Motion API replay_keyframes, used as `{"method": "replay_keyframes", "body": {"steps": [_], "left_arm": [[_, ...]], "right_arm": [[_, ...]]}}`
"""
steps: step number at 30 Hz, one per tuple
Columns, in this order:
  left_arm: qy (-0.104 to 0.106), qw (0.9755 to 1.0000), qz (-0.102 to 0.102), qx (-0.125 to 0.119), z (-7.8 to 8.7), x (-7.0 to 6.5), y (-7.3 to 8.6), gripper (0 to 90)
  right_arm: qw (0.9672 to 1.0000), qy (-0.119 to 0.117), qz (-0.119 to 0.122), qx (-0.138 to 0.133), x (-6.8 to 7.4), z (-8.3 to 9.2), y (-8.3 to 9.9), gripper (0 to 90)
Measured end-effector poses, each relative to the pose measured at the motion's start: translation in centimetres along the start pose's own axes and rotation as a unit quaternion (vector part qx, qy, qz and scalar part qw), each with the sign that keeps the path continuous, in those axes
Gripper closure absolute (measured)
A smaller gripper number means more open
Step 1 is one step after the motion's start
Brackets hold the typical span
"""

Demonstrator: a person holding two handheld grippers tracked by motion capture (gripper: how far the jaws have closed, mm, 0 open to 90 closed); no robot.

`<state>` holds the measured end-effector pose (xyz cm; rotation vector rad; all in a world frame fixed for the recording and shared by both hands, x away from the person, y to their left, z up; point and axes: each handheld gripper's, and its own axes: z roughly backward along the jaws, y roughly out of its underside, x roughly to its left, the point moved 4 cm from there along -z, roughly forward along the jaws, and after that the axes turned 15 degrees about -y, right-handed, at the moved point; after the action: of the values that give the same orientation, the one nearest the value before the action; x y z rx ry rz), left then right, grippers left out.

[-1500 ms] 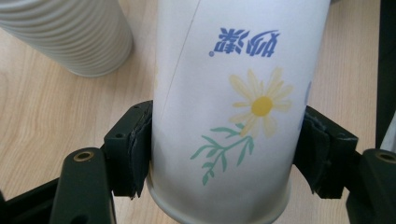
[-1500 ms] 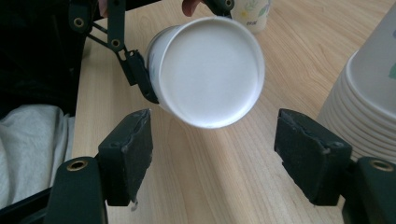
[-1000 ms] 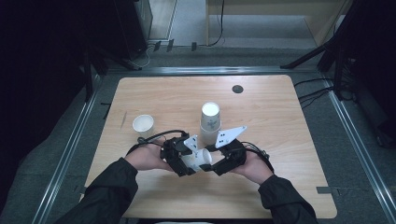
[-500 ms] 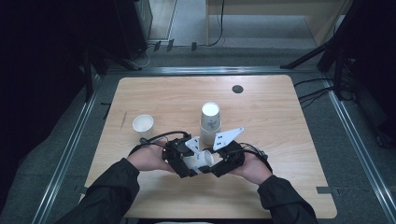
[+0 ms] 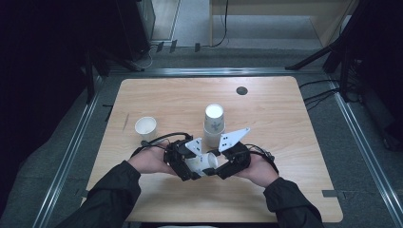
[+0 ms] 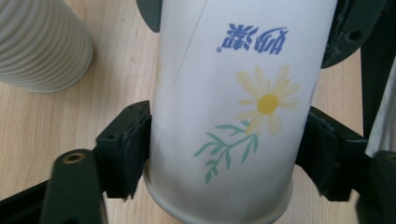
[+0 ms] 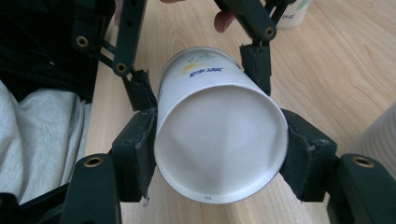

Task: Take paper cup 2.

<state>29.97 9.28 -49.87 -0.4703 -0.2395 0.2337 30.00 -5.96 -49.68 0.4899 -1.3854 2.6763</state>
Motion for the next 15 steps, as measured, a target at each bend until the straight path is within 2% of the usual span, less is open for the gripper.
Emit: {"method": "replay_keyframes", "body": {"steps": [2,3,8,11,15], "left_arm": [[0.002,0.9999,0.010,-0.007,0.1,0.3,0.0,15.0],[0.002,0.9997,0.022,-0.012,0.2,0.5,-0.1,11.6],[-0.013,0.9984,0.032,-0.044,1.1,1.0,0.0,10.9],[-0.011,0.9958,0.052,-0.074,1.8,1.3,0.1,12.5],[-0.013,0.9904,0.075,-0.115,2.5,1.6,0.2,12.6]], "right_arm": [[1.0000,0.003,0.002,0.000,-0.1,0.2,0.0,35.2],[1.0000,0.004,0.001,-0.003,-0.1,0.4,0.0,35.2],[0.9996,0.012,-0.002,-0.025,-0.3,1.6,-0.2,35.2],[0.9989,0.015,-0.003,-0.043,-0.3,2.3,-0.3,35.1],[0.9979,0.013,-0.002,-0.063,-0.1,3.2,-0.6,35.1]]}}
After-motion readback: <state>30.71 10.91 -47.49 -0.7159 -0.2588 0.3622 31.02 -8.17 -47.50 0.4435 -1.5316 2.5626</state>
